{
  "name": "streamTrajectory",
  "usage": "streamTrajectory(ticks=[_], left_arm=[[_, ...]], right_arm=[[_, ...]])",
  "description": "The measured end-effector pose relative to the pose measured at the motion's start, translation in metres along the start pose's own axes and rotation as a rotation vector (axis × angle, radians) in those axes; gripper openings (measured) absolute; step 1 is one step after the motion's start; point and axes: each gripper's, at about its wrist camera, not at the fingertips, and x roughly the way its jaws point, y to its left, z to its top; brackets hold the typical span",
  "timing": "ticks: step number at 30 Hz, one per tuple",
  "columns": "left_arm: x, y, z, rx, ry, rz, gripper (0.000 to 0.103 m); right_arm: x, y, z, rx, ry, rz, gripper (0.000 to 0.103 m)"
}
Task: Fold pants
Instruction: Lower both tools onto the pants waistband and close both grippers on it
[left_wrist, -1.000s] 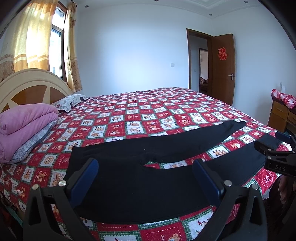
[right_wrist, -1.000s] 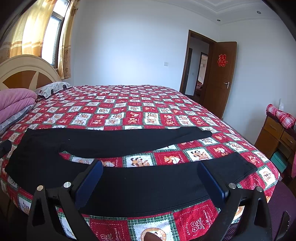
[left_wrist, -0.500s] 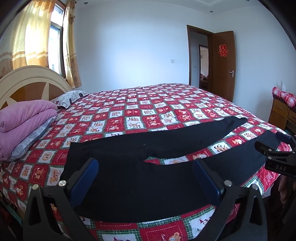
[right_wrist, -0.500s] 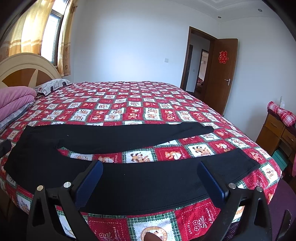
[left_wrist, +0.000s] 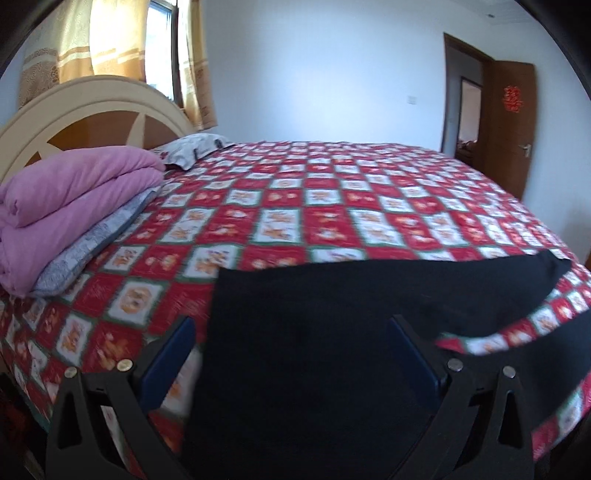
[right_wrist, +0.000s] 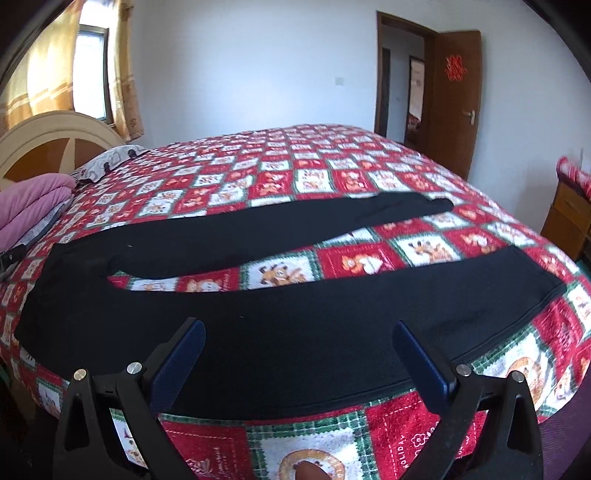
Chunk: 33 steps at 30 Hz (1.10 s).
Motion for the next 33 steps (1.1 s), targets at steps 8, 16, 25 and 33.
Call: streamTrajectory(ticks=[8, 16, 25, 33], left_arm=[[0.106, 0.063, 0.032, -0.064, 0.152, 0.037, 0.099], [0.164, 0.061, 0.023, -0.091, 0.302, -0.057, 0.075], [0.181, 0.065, 0.012, -0.121, 0.337, -0.108, 0.064], [0.184, 0.067, 0.020, -0.121, 0.375, -0.150, 0.044]], right_arm=[[0.027, -0.034, -0.005, 0.117, 0.060, -0.010, 0.102], [0.038, -0.054, 0.022, 0.071, 0.064, -0.005, 0.102], [0.060, -0.143, 0.107, 0.134, 0.009, -0.078, 0.084], [0.115, -0.212, 0.184, 0.202, 0.076, -0.109, 0.068]])
